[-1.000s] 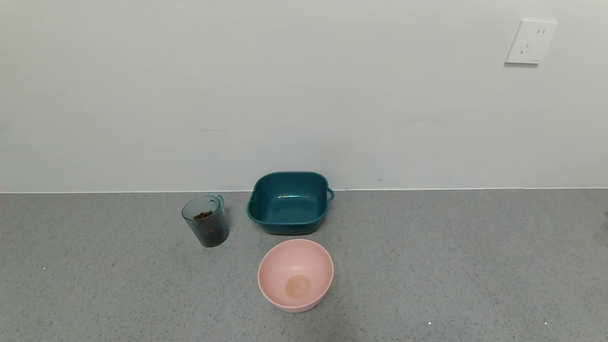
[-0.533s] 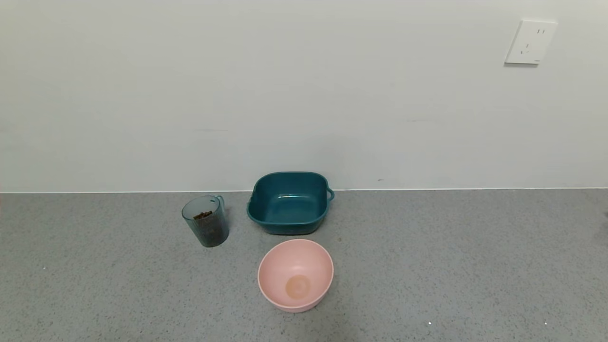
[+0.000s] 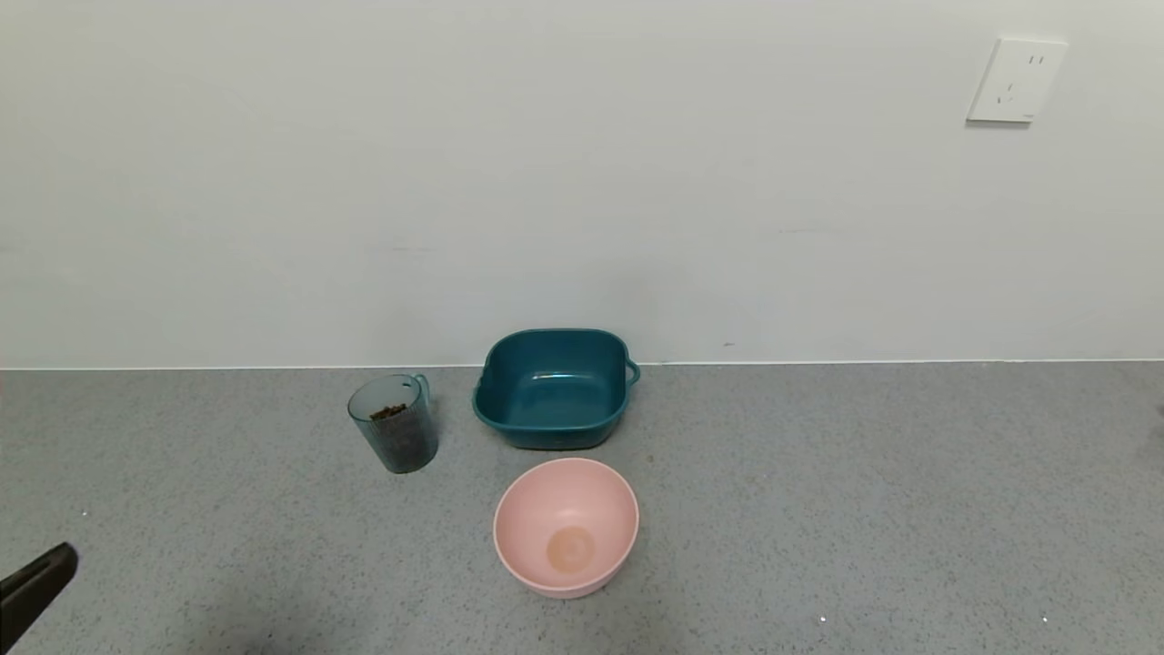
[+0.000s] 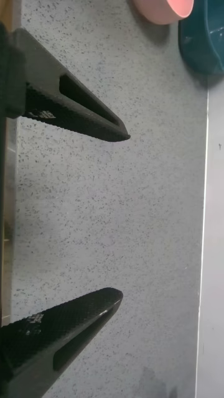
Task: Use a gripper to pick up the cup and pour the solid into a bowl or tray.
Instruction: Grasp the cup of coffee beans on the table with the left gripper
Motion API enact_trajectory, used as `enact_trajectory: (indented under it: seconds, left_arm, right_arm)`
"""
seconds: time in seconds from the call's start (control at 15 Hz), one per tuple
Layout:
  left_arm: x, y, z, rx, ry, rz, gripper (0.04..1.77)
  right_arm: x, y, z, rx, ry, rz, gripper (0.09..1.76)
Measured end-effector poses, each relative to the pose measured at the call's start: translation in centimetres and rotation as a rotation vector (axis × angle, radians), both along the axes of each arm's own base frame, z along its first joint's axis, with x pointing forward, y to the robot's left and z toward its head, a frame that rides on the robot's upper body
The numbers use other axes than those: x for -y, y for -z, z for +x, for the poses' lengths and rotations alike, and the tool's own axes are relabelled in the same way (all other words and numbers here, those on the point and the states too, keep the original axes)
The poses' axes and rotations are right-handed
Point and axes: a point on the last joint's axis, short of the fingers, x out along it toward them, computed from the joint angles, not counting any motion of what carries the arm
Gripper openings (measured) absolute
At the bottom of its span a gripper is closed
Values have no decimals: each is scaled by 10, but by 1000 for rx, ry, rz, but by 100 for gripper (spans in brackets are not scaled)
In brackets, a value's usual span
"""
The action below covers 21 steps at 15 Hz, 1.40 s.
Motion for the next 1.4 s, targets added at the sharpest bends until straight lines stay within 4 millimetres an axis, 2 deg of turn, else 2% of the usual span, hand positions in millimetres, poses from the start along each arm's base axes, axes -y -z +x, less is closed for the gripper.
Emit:
enact_trajectory:
  seconds: [0.2, 0.4, 0.6, 0.93, 1.2, 1.4]
  left_arm:
    - [1, 0, 34, -126, 3, 21, 172]
    - [1, 9, 69, -261, 4, 35, 172]
    - [2, 19, 106, -307, -2, 36, 172]
    - [3, 51, 154, -462, -3, 20, 172]
    - [4, 75, 190, -473, -11, -8, 172]
    - [4, 102, 214, -462, -25, -39, 172]
  right_arm:
    - [0, 0, 0, 0, 0, 0, 171]
    - [0, 0, 0, 0, 0, 0, 171]
    - [0, 0, 0, 0, 0, 0, 171]
    - [0, 0, 0, 0, 0, 0, 171]
    - [0, 0, 0, 0, 0, 0, 171]
    - [0, 0, 0, 0, 0, 0, 171]
